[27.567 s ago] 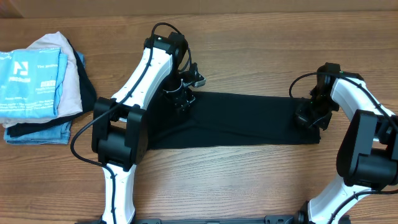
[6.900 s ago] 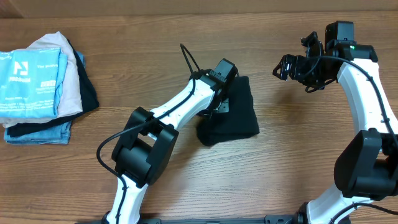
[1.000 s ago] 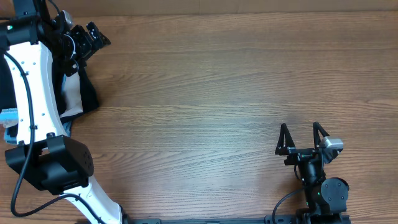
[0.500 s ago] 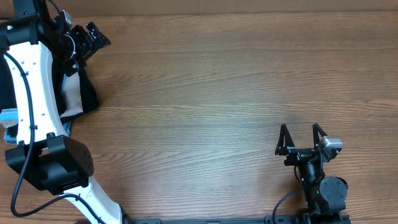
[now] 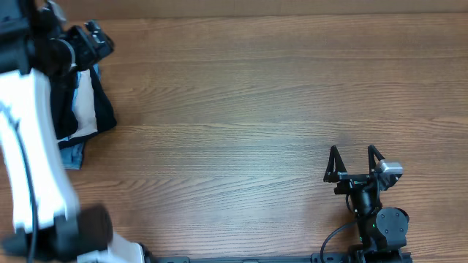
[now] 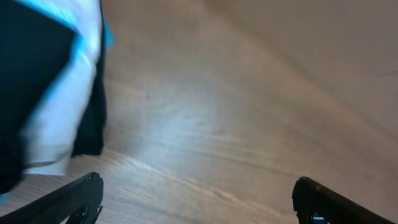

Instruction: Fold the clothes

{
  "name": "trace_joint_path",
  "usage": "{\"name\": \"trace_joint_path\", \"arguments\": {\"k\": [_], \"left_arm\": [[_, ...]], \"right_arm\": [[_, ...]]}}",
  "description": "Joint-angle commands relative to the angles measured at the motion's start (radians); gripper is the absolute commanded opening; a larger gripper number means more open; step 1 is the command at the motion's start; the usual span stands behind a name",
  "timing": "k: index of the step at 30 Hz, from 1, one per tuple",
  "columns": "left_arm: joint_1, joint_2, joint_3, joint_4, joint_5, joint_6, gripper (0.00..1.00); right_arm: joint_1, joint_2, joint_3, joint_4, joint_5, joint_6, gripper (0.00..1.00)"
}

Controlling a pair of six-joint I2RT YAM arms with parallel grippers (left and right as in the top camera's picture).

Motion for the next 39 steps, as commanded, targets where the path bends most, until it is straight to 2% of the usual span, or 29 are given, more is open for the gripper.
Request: {"name": "trace_joint_path", "arguments": {"k": [1, 5, 9, 12, 14, 15, 18, 20, 22, 24, 32, 36, 39], "left_arm": [[-0.058, -0.325, 0.0, -0.001, -0.172, 0.008, 1.0], [-0.106, -0.635, -0.215, 0.003, -0.182, -0.006, 1.0], [-0.106, -0.937, -0.686, 0.026, -0.182, -0.045, 1.0], [-0.106, -1.088, -1.015, 0.172, -0.182, -0.066, 1.0], [-0.106, -1.192, -1.248, 0.355, -0.182, -0.149, 1.0], [-0.109, -1.265, -1.419, 0.525, -0.182, -0.24, 1.0], [-0.154, -1.367, -1.655, 0.842, -0.184, -0.272, 1.0], [-0.189, -1.412, -1.761, 1.025, -0.193, -0.24, 1.0], [-0.204, -1.458, -1.874, 1.27, -0.192, -0.121, 1.0], [-0.204, -1.506, -1.941, 1.385, -0.19, -0.041, 1.0], [-0.206, -1.69, -2.079, 1.406, -0.182, 0.072, 1.0], [-0.212, -1.727, -2.078, 1.33, -0.182, 0.134, 1.0], [-0.217, -1.727, -2.078, 1.205, -0.184, 0.216, 1.0]], "right_arm": [[0.005, -0.009, -0.01, 0.003, 0.01, 0.004, 1.0], [0.005, -0.009, -0.01, 0.003, 0.01, 0.004, 1.0], [0.005, -0.009, -0.01, 0.003, 0.01, 0.004, 1.0], [0.005, -0.009, -0.01, 0.003, 0.01, 0.004, 1.0], [0.005, -0.009, -0.01, 0.003, 0.01, 0.004, 1.0], [0.005, -0.009, -0.01, 0.003, 0.01, 0.004, 1.0], [0.005, -0.009, -0.01, 0.003, 0.01, 0.004, 1.0], [0.005, -0.009, -0.01, 0.003, 0.01, 0.004, 1.0], [0.005, -0.009, -0.01, 0.003, 0.01, 0.004, 1.0], [0.005, -0.009, -0.01, 0.003, 0.01, 0.004, 1.0], [0.005, -0.009, -0.01, 0.003, 0.01, 0.004, 1.0], [0.005, -0.009, -0.01, 0.003, 0.01, 0.004, 1.0], [0.005, -0.009, -0.01, 0.003, 0.01, 0.004, 1.0]]}}
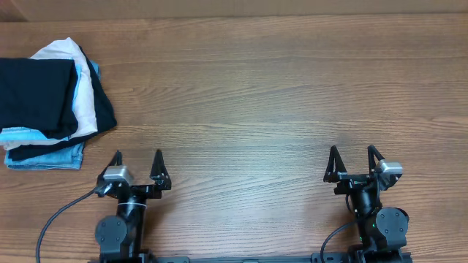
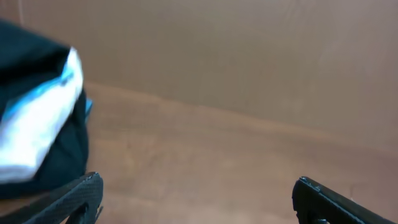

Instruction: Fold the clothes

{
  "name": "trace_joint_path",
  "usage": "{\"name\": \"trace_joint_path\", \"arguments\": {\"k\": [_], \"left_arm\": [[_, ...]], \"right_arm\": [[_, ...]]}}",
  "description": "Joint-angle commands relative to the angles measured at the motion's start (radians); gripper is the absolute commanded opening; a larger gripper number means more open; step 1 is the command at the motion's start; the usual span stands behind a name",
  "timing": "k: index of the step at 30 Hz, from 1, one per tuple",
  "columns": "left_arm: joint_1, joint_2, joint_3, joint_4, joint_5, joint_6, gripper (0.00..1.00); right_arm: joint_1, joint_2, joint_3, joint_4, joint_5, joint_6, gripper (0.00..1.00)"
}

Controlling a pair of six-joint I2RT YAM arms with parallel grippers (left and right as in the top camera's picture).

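Observation:
A stack of folded clothes (image 1: 51, 102) lies at the table's far left: a black piece on top, white and black layers under it, light blue at the bottom. The left wrist view shows the stack (image 2: 37, 124) blurred at its left side. My left gripper (image 1: 137, 158) rests open near the front edge, to the right of and nearer than the stack, holding nothing. Its fingertips (image 2: 81, 190) stand wide apart over bare wood. My right gripper (image 1: 355, 154) rests open at the front right, also with nothing in it.
The wooden table (image 1: 263, 95) stretches between and beyond both arms. A plain brown wall (image 2: 249, 62) rises behind the table's far edge. Cables run from both arm bases along the front edge.
My left arm was stretched out over the clothes stack at the far left. Now it sits drawn back at its base near the front edge, gripper still open. The right arm has not moved.

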Motion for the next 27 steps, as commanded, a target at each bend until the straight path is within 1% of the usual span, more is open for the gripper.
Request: {"name": "trace_joint_path", "arguments": {"k": [1, 2, 27], "left_arm": [[-0.007, -0.012, -0.005, -0.056, -0.003, 0.132, 1.0], [-0.007, -0.012, -0.005, -0.056, -0.004, 0.145, 1.0], [-0.007, -0.011, -0.005, -0.056, -0.007, 0.145, 1.0]], "right_arm": [[0.005, -0.007, -0.01, 0.006, 0.01, 0.001, 1.0], [0.005, -0.007, -0.01, 0.006, 0.01, 0.001, 1.0], [0.005, -0.007, -0.01, 0.006, 0.01, 0.001, 1.0]]}}
